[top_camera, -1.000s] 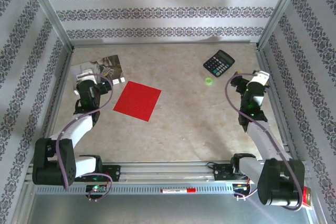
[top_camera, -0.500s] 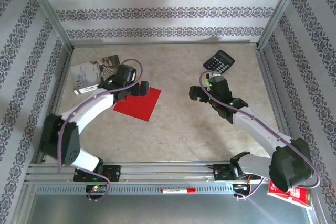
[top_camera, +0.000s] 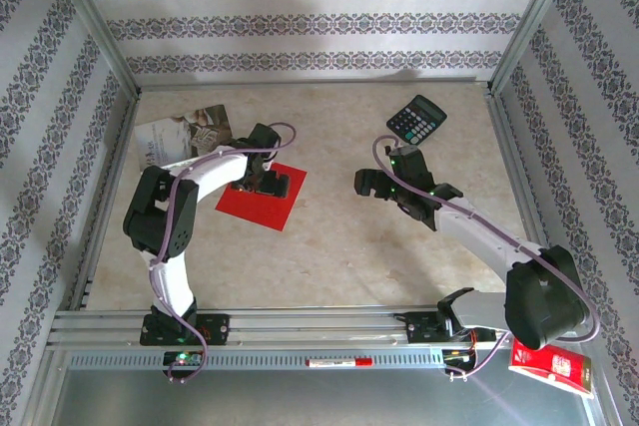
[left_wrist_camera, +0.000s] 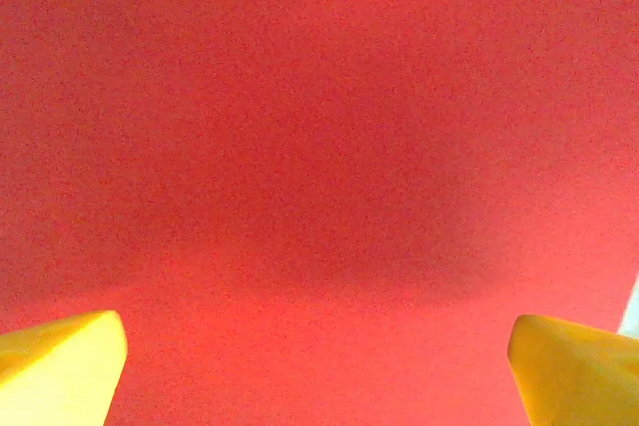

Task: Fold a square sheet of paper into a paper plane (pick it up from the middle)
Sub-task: Move the square sheet of paper to the center of the table.

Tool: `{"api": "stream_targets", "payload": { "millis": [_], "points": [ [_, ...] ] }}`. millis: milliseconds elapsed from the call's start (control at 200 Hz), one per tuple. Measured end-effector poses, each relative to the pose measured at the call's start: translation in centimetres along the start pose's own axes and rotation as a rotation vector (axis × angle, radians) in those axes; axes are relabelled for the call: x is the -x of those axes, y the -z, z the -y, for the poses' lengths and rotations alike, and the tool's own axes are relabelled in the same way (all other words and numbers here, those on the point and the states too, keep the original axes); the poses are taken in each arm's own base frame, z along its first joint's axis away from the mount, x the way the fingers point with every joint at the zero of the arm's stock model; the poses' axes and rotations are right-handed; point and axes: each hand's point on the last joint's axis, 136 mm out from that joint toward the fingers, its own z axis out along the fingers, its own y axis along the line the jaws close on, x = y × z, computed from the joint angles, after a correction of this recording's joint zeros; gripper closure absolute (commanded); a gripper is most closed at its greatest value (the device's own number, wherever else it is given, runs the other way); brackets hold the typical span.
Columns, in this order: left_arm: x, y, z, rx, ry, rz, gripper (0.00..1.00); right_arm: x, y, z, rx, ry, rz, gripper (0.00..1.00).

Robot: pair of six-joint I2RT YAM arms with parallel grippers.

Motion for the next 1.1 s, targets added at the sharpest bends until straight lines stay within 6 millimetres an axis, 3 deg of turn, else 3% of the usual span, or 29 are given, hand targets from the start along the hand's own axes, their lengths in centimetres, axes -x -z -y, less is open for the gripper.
{"api": "stream_targets", "payload": {
  "millis": [340,555,659,829,989,1104],
  "points": [
    [-1.9,-1.1,1.1,0.003,-0.021,-0.052,0.05,-1.2,0.9,0.9,0.015,-0.046,0.003,0.02],
    [-6.8,0.3,8.2,-0.045,-0.12,-0.089,0.05,-1.2,1.9,2.5,0.015,-0.108,0.028,0.02],
    [-7.8,1.4,10.4,-0.072,-0.133,-0.082,0.03,-1.2,1.9,2.7,0.02,-0.12,0.026,0.02],
    [-6.8,2.8,9.9,-0.067,-0.102,-0.062,0.0,-1.1,2.0,2.9,0.024,-0.129,0.025,0.02],
    [-6.3,2.8,8.1,-0.046,-0.091,-0.091,0.0,-1.2,2.4,3.4,0.02,-0.139,0.034,0.02],
    [-4.6,2.3,7.3,-0.034,-0.093,-0.101,0.0,-1.2,2.4,3.3,0.025,-0.141,0.031,0.02]
  ]
}}
